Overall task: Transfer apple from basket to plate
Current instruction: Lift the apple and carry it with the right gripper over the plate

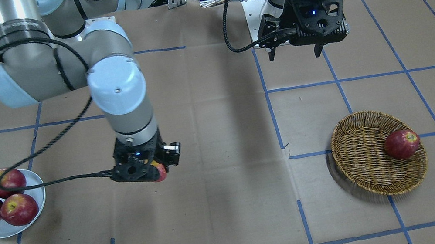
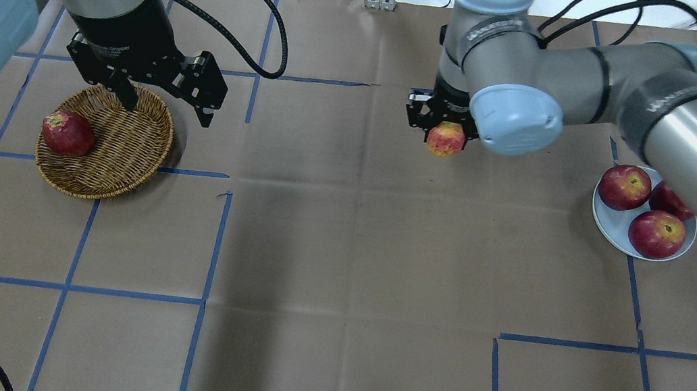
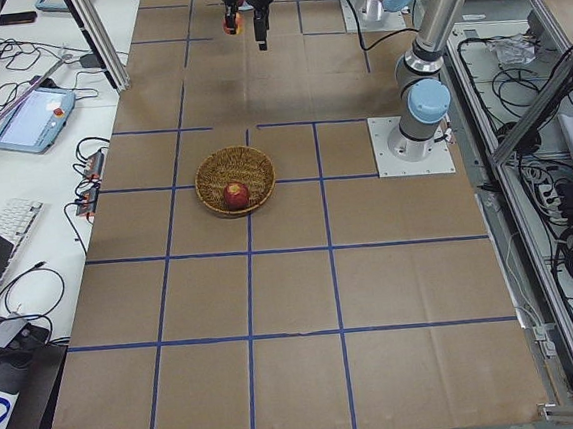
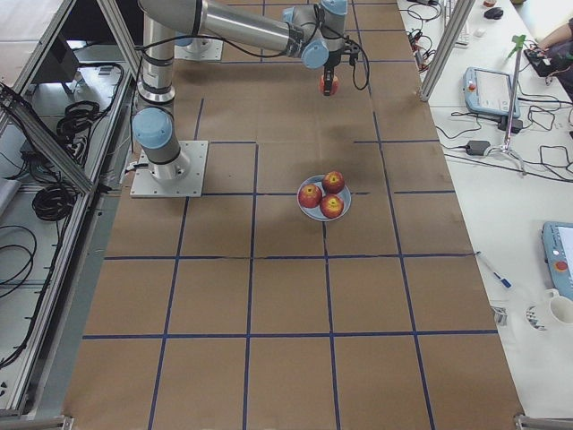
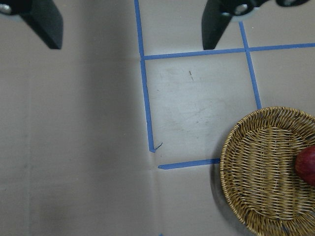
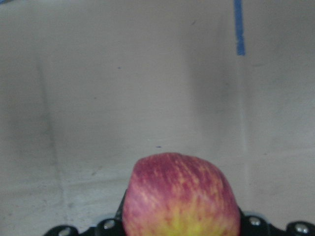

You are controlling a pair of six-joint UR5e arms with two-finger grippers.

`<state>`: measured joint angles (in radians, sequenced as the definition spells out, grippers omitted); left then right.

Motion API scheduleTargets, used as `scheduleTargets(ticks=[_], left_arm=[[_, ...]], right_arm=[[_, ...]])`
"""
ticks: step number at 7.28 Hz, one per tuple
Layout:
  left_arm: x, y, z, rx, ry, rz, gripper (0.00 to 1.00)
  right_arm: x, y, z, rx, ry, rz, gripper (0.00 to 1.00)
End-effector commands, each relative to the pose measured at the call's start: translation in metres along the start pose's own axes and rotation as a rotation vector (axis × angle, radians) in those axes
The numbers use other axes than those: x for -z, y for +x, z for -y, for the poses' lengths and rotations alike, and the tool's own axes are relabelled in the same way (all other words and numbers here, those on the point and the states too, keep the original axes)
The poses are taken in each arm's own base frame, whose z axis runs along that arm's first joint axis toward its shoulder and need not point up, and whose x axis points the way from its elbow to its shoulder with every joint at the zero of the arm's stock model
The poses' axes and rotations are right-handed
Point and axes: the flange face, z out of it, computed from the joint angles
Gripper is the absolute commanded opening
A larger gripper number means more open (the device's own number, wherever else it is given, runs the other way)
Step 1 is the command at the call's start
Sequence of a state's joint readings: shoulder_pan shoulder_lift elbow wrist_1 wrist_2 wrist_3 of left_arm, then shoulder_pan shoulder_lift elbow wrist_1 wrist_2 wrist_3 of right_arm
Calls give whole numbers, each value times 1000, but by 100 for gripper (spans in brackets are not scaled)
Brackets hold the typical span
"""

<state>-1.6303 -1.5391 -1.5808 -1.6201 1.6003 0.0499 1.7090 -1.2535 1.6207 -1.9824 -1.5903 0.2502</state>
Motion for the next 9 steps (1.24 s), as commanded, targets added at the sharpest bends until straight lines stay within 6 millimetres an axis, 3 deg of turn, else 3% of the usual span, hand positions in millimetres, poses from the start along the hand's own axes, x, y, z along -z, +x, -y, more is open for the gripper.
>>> scheduleTargets(ticks=[1,3,4,5,6,9], left_arm=[[-1,0,-9,-2,15,2,100],[0,0,-9,-2,30,7,100],[1,0,-9,-1,35,6,100],[1,0,-9,-1,35,6,100],[1,0,-9,-1,35,6,100],[1,0,-9,-1,34,6,100]], right_arm=[[25,137,15,106,1,-11,57],[27,248,14,134,-7,-18,57],[14,306,8,154,-32,-6,57],[-3,349,-3,166,-55,12,57],[-14,365,-6,162,-56,15,57],[-52,363,8,163,-44,25,57]])
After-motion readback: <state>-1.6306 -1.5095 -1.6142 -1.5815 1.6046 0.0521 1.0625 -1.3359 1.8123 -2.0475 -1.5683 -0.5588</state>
